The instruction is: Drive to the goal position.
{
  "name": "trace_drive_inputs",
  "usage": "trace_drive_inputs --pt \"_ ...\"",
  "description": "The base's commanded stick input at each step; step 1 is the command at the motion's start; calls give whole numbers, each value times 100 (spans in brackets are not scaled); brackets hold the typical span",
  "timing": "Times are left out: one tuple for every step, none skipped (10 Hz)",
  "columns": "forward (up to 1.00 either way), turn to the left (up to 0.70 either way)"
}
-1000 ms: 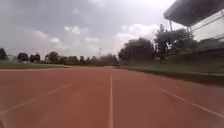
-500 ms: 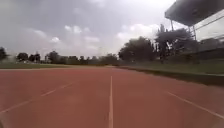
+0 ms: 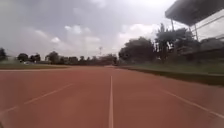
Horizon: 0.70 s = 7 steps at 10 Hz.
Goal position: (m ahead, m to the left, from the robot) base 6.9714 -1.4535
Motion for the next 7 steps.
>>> trace_drive_inputs --pt "45 0" --pt "45 0" --pt "45 0" --pt "45 0" --pt "45 0" --pt "45 0" --pt "45 0"
